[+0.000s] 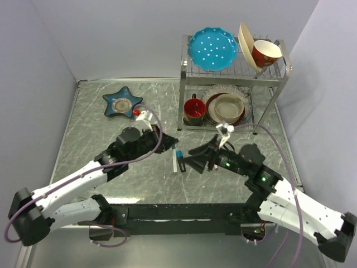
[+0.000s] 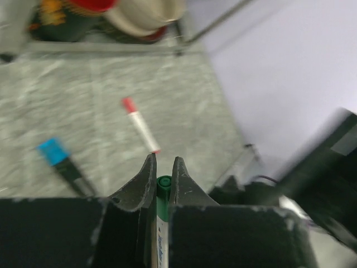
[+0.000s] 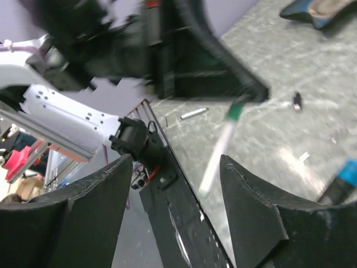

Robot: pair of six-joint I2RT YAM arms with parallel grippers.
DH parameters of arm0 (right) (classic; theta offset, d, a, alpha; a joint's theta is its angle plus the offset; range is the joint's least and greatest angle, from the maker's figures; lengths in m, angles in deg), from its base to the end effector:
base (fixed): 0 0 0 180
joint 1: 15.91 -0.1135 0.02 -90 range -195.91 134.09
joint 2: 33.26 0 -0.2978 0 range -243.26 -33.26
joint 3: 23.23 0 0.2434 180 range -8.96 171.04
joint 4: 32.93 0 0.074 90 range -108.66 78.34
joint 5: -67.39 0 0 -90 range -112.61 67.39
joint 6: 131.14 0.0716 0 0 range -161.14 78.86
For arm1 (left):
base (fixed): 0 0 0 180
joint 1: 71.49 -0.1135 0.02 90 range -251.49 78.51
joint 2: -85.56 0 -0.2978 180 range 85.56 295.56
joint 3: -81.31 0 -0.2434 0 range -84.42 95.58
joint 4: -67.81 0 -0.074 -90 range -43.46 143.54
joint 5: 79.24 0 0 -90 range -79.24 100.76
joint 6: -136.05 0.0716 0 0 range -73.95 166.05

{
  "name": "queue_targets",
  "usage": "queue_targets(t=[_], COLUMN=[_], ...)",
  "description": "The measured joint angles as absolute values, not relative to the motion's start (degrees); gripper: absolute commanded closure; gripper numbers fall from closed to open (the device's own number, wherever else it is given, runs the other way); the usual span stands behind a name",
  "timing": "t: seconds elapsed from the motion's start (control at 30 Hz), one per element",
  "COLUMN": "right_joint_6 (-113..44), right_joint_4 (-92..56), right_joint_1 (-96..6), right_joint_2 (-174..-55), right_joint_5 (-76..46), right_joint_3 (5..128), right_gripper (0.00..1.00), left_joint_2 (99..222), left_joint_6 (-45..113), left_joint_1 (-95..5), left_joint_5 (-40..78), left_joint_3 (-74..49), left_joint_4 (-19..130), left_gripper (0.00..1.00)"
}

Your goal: Insert the pens into the pen caps

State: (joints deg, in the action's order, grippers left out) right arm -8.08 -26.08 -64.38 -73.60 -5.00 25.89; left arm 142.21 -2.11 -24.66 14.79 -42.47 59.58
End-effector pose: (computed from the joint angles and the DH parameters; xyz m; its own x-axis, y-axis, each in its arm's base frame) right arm 0.1003 0.1459 0.3482 -0.4799 0.2424 -0.8432 -0.7782 0.3262 0.5367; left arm 0.1629 -0.1810 0.3385 -0.6461 -0.3974 -0.6516 0.4403 0.5033 -0.7436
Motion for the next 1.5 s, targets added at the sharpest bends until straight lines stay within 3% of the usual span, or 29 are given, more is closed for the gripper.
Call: queue_targets(t=[0.17,0.4,0.6,0.67,0.83,0.93,1.2,1.33,1.5], right_joint_6=[-6.86,-6.72,-6.97,-7.14,-7.77,-7.77,-7.80,-7.99,-8.12], right_joint_4=[-18.76,-10.37,-8.64,-8.31,-7.68,-7.61,-7.85,-7.92,-8.03], right_joint_1=[-64.45,-64.45,-64.47,-64.47,-64.47,-64.47,-64.47,-64.47,-64.47], right_joint_2=[-65.71,-63.96,-63.96,-63.96,-63.92,-63.09,-60.92,-60.64,-60.27], right_joint_5=[-9.85,-17.11,-18.55,-18.90,-19.62,-19.62,-19.10,-18.73,-18.46], right_joint_3=[22.72,22.68,22.68,22.68,22.68,22.68,22.46,22.42,21.93], right_gripper=[0.27,0.27,0.27,0.27,0.27,0.27,0.27,0.27,0.27], left_joint_2=[153.20,170.36,178.07,179.01,180.02,180.02,176.89,170.40,158.27], left_joint_6=[-1.24,-3.49,-5.83,-6.57,-7.79,-7.58,-8.08,-10.07,-16.58], left_joint_1=[-28.55,-35.33,-35.07,-35.07,-35.07,-35.07,-35.31,-37.30,-45.16], left_joint_5=[10.95,11.12,11.45,11.39,11.32,10.03,-4.02,-12.66,-18.43], left_joint_3=[-41.20,-40.65,-37.18,-37.05,-37.03,-35.82,-27.80,-27.98,-32.59], left_joint_4=[57.00,57.00,56.74,56.68,55.06,51.67,34.51,24.94,16.94], left_gripper=[0.99,0.97,0.82,0.73,0.51,0.44,0.39,0.31,0.33])
